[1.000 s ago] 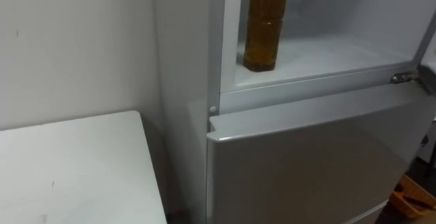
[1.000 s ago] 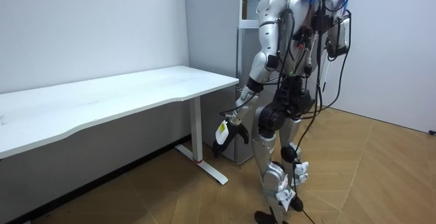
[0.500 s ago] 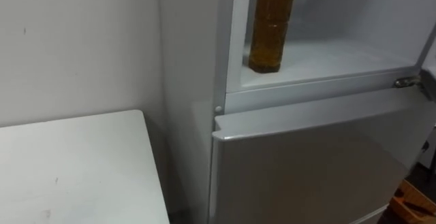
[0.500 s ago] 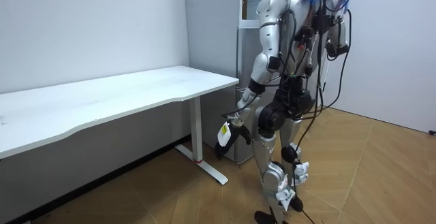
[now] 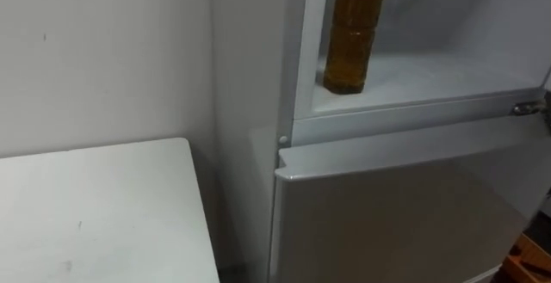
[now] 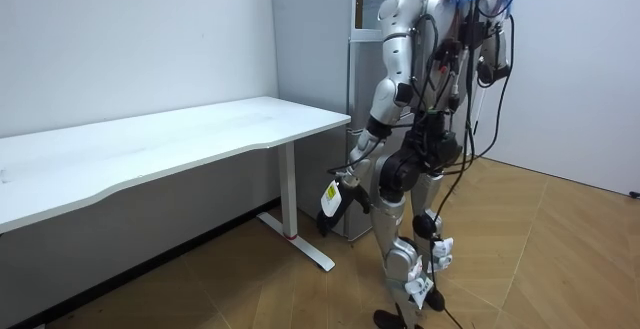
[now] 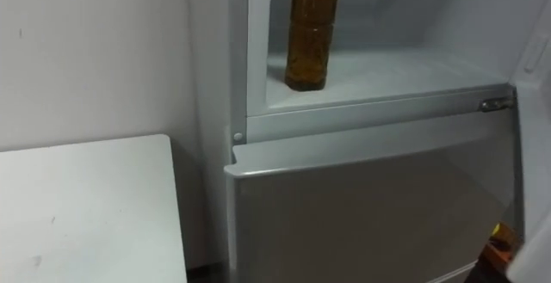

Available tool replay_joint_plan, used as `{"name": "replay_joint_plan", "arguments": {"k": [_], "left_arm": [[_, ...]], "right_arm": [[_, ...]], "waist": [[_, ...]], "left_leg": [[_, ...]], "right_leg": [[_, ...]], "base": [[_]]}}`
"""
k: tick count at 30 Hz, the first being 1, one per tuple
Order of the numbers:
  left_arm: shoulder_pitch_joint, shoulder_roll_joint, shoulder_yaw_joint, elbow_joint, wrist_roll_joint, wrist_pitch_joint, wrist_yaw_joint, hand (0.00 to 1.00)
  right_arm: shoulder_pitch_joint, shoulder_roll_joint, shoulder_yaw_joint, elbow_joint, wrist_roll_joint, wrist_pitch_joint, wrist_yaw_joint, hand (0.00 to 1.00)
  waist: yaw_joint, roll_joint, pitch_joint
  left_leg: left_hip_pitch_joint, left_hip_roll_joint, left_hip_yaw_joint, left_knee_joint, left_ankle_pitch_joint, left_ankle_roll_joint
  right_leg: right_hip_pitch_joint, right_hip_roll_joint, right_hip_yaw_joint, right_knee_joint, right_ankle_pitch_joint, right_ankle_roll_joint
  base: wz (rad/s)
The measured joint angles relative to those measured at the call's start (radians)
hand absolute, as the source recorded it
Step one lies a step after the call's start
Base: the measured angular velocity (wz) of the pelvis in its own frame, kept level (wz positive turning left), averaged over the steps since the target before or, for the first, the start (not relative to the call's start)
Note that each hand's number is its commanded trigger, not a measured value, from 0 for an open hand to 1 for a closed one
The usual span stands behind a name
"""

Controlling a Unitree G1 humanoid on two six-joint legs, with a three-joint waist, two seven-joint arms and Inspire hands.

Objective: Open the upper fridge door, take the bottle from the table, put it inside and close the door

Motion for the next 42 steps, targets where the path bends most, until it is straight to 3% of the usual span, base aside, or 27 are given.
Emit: {"name": "replay_joint_plan", "arguments": {"k": [11, 20, 31, 36, 42], "left_arm": [[0.002, 0.013, -0.034, 0.040, 0.008, 0.001, 0.004, 0.00], [-0.004, 0.010, -0.081, 0.040, 0.007, 0.000, 0.000, 0.00], [-0.037, 0.009, -0.087, 0.082, 0.008, 0.000, -0.002, 0.00], [-0.057, 0.009, -0.140, 0.079, 0.007, 0.034, -0.025, 0.00], [-0.085, 0.014, -0.155, 0.023, -0.001, 0.058, -0.079, 0.00]], "right_arm": [[0.000, 0.007, 0.073, -0.003, -0.010, -0.009, 0.032, 0.00], [0.000, 0.013, 0.142, -0.004, -0.010, -0.010, 0.059, 0.00], [-0.011, 0.013, 0.191, -0.006, -0.011, -0.019, 0.089, 0.00], [-0.031, 0.013, 0.243, -0.023, -0.032, -0.018, 0.115, 0.00], [-0.085, 0.012, 0.278, -0.032, -0.048, -0.006, 0.158, 0.00]], "waist": [[0.027, 0.009, 0.0034], [0.046, 0.015, -0.0040], [0.078, 0.019, 0.0023], [0.076, 0.038, 0.0061], [0.072, 0.053, 0.0042]], "left_leg": [[-0.003, -0.003, -0.006, 0.005, -0.001, -0.001], [-0.001, -0.002, -0.008, 0.007, -0.001, -0.002], [0.000, -0.002, -0.013, 0.006, -0.001, -0.002], [-0.002, -0.001, -0.020, 0.006, -0.001, -0.001], [-0.009, -0.001, -0.032, 0.012, 0.000, -0.001]], "right_leg": [[0.001, 0.000, -0.014, 0.003, 0.001, -0.002], [0.007, 0.001, -0.015, -0.002, 0.003, -0.004], [0.014, -0.005, -0.042, -0.005, 0.003, -0.004], [0.013, -0.013, -0.066, -0.005, 0.004, -0.003], [0.013, -0.014, -0.078, -0.006, 0.004, -0.003]], "base": [[0.01], [0.01], [0.02], [0.03], [0.05]]}}
